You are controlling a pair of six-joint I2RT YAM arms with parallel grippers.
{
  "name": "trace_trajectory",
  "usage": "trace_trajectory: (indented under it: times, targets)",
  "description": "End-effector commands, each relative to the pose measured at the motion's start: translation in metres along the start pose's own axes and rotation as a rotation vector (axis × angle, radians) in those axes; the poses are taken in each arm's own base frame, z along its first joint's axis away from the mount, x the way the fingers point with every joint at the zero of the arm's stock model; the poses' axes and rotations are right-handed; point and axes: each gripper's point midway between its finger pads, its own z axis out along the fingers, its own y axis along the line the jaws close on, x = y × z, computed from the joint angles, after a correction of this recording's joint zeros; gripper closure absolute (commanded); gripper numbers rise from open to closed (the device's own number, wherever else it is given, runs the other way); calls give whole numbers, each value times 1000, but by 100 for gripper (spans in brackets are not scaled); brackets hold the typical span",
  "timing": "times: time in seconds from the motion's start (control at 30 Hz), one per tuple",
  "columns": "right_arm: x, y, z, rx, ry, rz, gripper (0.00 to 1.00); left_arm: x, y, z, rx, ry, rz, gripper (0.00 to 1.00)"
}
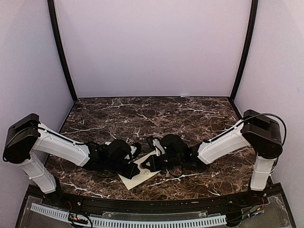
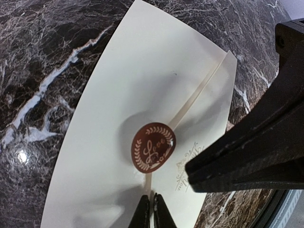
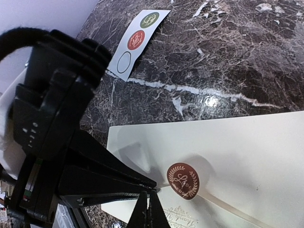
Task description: Place the letter into the envelope and seal it
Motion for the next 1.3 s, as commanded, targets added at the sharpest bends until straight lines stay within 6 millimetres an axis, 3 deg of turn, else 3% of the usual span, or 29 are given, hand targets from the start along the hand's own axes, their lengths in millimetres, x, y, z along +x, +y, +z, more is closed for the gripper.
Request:
trace_trajectory:
  times: [0.0,0.2,0.83,1.1,1.27]
  targets:
    - [-10,2,9,-7,-25,-5,100,13,9,2,-50,49,-2,95]
    - [-12,-4,18,-7,-14,-1,100,13,9,2,-51,51,-2,95]
    - [8,-34,30,44,32,52,100,8,7,0,-51,36,1,94]
    - [15,-51,30,84,41,102,100,-23,0,-23,-58,-82,-9,79]
    - [16,-54,26,89,33,124,100,-45,-9,-30,-31,-166,-24,81]
